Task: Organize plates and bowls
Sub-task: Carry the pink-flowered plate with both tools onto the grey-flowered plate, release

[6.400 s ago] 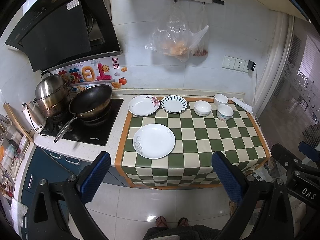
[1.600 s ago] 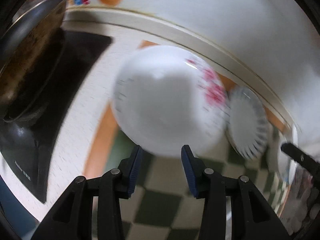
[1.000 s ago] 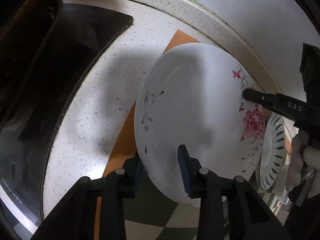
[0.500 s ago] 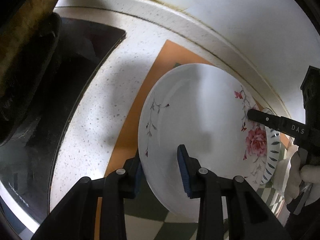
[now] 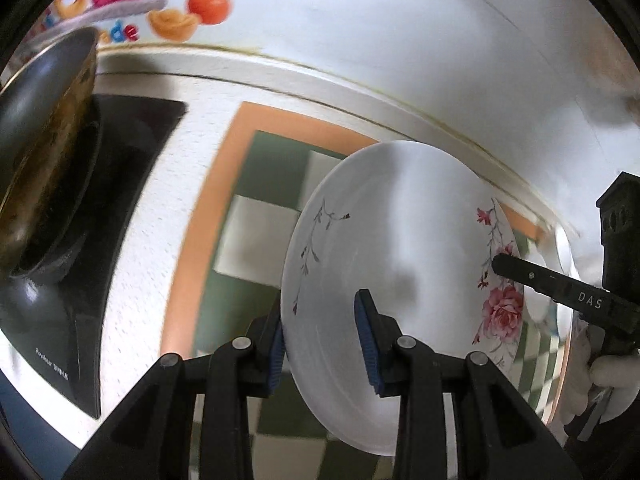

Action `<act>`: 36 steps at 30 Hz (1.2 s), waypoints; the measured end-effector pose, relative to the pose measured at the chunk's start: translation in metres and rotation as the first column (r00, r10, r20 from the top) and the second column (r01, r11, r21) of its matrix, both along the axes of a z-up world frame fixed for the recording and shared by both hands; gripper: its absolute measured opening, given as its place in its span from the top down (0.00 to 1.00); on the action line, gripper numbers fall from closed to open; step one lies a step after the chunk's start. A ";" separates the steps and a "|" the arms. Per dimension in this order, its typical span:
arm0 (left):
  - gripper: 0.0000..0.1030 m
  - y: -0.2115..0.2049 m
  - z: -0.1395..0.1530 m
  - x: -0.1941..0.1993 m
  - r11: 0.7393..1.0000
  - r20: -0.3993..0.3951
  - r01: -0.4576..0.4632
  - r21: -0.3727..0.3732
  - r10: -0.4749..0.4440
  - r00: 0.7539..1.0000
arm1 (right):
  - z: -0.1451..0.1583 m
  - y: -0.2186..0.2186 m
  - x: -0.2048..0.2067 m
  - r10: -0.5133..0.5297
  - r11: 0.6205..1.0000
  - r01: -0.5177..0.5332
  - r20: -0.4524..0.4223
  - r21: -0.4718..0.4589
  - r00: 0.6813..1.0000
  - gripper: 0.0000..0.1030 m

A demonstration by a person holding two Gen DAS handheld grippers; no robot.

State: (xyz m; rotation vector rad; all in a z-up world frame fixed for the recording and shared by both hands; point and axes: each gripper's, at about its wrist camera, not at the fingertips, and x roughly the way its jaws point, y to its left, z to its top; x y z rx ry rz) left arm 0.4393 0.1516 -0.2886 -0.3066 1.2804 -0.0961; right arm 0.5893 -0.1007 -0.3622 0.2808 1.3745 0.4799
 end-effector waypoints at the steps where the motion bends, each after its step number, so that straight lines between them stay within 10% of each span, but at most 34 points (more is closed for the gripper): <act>1: 0.71 -0.010 0.002 -0.005 1.000 0.002 0.015 0.001 -0.015 1.000 | 0.003 -0.009 -0.011 -0.013 1.000 0.013 -0.001 0.000 1.000 0.84; 18: 0.71 -0.131 -0.040 -0.064 0.964 -0.131 0.266 0.008 -0.262 0.956 | -0.027 -0.131 -0.163 -0.218 0.976 0.218 -0.100 -0.009 0.971 0.84; 36: 0.71 -0.159 -0.083 -0.076 0.943 -0.275 0.321 0.090 -0.286 0.918 | -0.075 -0.137 -0.185 -0.217 0.976 0.210 -0.205 -0.056 0.955 0.84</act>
